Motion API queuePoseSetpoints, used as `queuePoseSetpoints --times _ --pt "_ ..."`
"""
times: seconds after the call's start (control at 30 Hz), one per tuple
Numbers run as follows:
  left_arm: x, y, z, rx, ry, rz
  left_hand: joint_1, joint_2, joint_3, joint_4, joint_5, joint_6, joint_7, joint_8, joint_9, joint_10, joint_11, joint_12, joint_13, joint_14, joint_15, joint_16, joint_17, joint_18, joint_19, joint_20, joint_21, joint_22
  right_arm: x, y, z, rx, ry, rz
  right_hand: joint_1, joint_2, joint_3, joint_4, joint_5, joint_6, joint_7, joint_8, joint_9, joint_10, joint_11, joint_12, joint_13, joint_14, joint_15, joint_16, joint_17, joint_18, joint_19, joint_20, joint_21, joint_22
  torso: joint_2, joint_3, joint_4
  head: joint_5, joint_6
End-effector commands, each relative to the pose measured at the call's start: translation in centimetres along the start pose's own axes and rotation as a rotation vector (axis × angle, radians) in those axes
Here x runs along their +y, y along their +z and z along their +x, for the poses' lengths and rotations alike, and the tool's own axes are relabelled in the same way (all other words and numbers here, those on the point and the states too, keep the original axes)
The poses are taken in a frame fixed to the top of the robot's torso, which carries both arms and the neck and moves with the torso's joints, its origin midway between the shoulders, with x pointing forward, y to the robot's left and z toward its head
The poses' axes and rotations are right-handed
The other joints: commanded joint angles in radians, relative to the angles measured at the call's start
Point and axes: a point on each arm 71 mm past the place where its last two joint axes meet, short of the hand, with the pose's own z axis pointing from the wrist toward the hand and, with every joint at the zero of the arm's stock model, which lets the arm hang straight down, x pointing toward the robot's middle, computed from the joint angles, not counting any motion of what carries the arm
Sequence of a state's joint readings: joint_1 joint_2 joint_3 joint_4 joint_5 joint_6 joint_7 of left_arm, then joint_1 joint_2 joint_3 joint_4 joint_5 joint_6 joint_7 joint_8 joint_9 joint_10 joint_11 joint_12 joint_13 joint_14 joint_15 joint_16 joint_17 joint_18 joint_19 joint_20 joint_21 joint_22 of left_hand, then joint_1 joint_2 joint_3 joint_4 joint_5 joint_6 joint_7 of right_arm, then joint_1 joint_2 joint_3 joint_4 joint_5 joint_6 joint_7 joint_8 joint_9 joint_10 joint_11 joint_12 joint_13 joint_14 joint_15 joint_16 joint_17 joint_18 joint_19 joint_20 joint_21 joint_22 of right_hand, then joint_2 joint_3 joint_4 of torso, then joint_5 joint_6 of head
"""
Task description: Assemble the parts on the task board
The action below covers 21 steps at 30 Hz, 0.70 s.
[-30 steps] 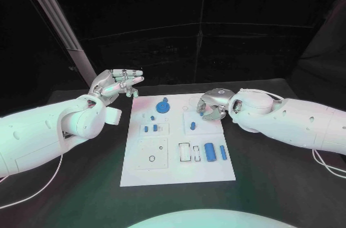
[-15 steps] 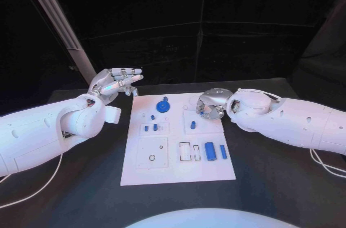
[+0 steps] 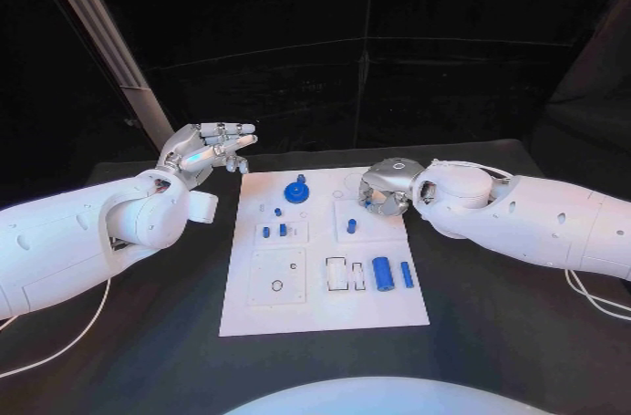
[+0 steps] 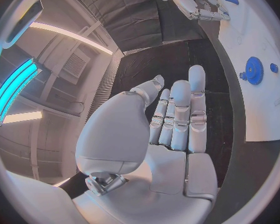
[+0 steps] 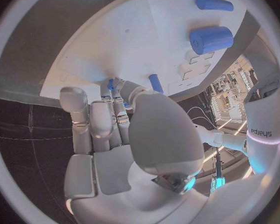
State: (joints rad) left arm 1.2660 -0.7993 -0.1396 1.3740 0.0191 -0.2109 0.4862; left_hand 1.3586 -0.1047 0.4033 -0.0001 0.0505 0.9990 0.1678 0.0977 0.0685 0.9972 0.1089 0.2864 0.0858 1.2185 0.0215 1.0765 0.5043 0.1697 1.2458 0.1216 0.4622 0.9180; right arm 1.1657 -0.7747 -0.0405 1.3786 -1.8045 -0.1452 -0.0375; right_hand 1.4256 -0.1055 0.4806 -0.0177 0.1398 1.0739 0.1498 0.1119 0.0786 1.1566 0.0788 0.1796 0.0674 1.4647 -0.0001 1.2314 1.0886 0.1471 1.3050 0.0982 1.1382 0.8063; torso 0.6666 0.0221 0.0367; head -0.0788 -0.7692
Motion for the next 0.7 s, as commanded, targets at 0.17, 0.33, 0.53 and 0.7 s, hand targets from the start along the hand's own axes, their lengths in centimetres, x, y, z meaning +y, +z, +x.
queuePoseSetpoints --times 0.17,0.33,0.53,0.7 --pt "-0.03 0.03 -0.14 0.006 -0.011 -0.005 0.011 -0.003 0.003 -0.005 0.004 0.006 0.0 0.007 0.001 0.001 -0.002 0.008 -0.002 -0.01 -0.002 -0.006 -0.008 0.013 -0.001 -0.004 -0.003 -0.002 0.07 0.07 -0.03 -0.002 -0.056 0.009 -0.015 -0.008 0.017 -0.007 -0.002 0.006 0.002 -0.012 -0.002 0.009 0.002 -0.013 -0.002 0.026 -0.004 0.006 0.002 -0.011 0.003 0.001 0.006 0.002 0.001 -0.0008 0.001 -0.002 -0.005" --pt "-0.01 0.02 -0.3 0.004 -0.01 -0.009 0.011 -0.006 0.002 -0.006 0.004 0.005 0.001 0.006 0.001 -0.002 -0.001 0.009 -0.002 -0.015 -0.002 -0.011 -0.018 0.013 -0.002 -0.004 -0.004 -0.003 0.15 0.12 0.05 0.011 -0.072 0.013 -0.017 -0.014 0.026 -0.014 -0.002 0.005 0.003 -0.017 -0.003 0.009 0.003 -0.019 -0.002 0.025 -0.004 0.007 0.001 -0.011 0.001 0.001 0.008 0.004 0.0 -0.0007 0.0015 -0.001 -0.007" --pt "0.0 -0.03 -0.47 0.002 -0.009 -0.012 0.011 -0.007 0.003 -0.007 0.004 0.004 0.001 0.006 0.0 -0.005 0.0 0.01 -0.003 -0.02 -0.001 -0.016 -0.027 0.013 -0.003 -0.004 -0.005 -0.004 0.35 0.18 0.05 0.013 -0.087 0.013 -0.015 -0.013 0.044 -0.029 -0.003 0.017 0.001 -0.018 -0.002 0.023 0.001 -0.02 0.001 0.026 -0.006 0.014 0.011 -0.014 0.007 0.001 0.022 0.025 0.001 -0.0008 0.0015 -0.001 -0.011" --pt "-0.01 -0.08 -0.59 0.0 -0.008 -0.014 0.011 -0.007 0.003 -0.007 0.004 0.003 0.001 0.006 0.0 -0.006 0.0 0.01 -0.004 -0.021 -0.001 -0.017 -0.029 0.012 -0.003 -0.004 -0.006 -0.005 0.71 0.08 -0.28 -0.043 -0.084 0.002 -0.01 0.001 0.065 -0.042 -0.014 0.038 -0.003 -0.015 0.002 0.046 -0.005 -0.017 0.004 0.031 -0.012 0.028 0.026 -0.024 0.03 -0.004 0.064 0.09 -0.001 -0.0006 0.0005 0.0 -0.011"
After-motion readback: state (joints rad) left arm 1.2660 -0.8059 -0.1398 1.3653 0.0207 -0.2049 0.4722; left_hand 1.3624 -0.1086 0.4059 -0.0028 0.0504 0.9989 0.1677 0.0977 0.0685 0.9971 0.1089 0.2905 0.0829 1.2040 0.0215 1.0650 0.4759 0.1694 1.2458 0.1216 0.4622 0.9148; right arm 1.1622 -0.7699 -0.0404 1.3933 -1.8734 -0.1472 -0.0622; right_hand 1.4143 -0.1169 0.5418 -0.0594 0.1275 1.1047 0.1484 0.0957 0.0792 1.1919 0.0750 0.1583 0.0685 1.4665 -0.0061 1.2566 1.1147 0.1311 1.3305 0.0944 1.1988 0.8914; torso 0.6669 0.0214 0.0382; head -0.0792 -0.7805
